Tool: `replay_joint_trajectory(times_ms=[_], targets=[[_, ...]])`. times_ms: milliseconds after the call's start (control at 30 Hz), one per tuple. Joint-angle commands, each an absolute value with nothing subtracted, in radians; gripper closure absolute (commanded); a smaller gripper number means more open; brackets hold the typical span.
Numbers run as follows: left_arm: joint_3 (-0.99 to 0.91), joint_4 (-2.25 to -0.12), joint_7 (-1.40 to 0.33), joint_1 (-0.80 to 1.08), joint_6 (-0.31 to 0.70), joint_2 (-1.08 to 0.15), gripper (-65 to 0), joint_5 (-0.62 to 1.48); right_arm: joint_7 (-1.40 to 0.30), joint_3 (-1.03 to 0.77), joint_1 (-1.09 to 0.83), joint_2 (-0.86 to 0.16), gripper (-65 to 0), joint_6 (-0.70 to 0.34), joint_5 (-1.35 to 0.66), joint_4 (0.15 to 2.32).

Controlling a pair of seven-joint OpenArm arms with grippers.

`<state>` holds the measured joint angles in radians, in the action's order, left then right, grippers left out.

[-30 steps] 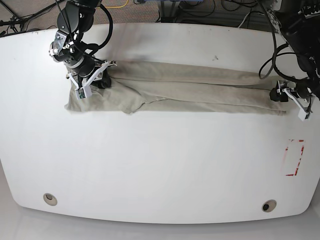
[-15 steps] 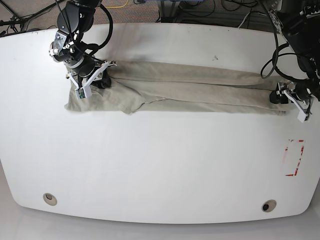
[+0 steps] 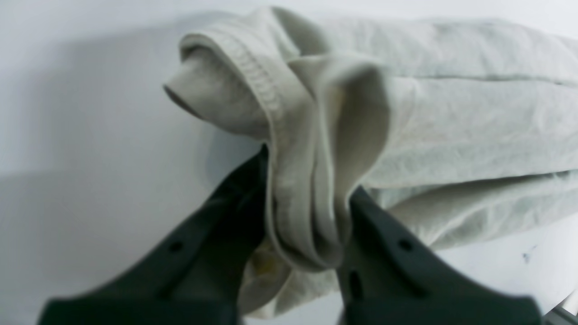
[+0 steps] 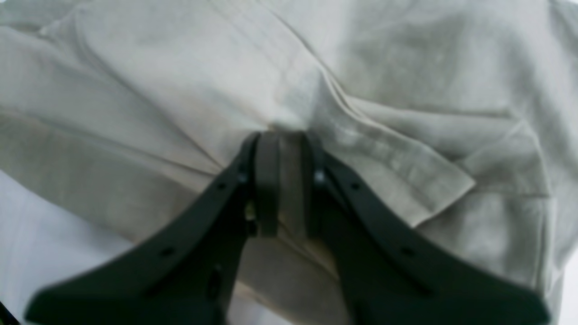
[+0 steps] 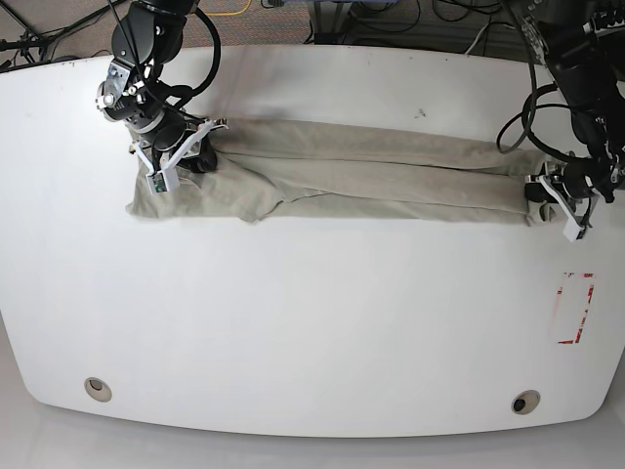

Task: Fold the T-shirt properly
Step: 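Release the left gripper and regrasp the strip's end beside it, then fold the strip end with the left gripper toward the right gripper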

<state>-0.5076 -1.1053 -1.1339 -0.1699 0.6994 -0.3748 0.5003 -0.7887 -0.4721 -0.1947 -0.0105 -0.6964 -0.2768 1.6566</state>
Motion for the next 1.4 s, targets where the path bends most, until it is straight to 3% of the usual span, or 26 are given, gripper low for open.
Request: replay_joint_trajectory(times_ms=[0,467,900,1367], targets=[[-0.509,-1.122,-1.164,-0.16,0.698,-0.387,0.0,0.49,-0.786,-0.475,-0.186,-0.016,-8.2,-0.698,-0.277,1.67],[-0.496,-1.532,-1.202,-0.076,0.698,-0.386,0.0,0.487,-0.786,-0.472,-0.186,-0.015,-8.2,-0.698,-0.28,1.67],[-0.248,-1.888,-1.363,-0.073,0.698,-0.332,0.0,0.492,-0.786,-0.47,-0.177,-0.015,-8.4,-0.698,-0.277,1.669],[-0.048,-1.928,-1.396,-0.117,0.698,-0.177,0.0,0.489,-0.786,-0.47,-0.171,-0.013,-8.6,-0.698,-0.28,1.669]])
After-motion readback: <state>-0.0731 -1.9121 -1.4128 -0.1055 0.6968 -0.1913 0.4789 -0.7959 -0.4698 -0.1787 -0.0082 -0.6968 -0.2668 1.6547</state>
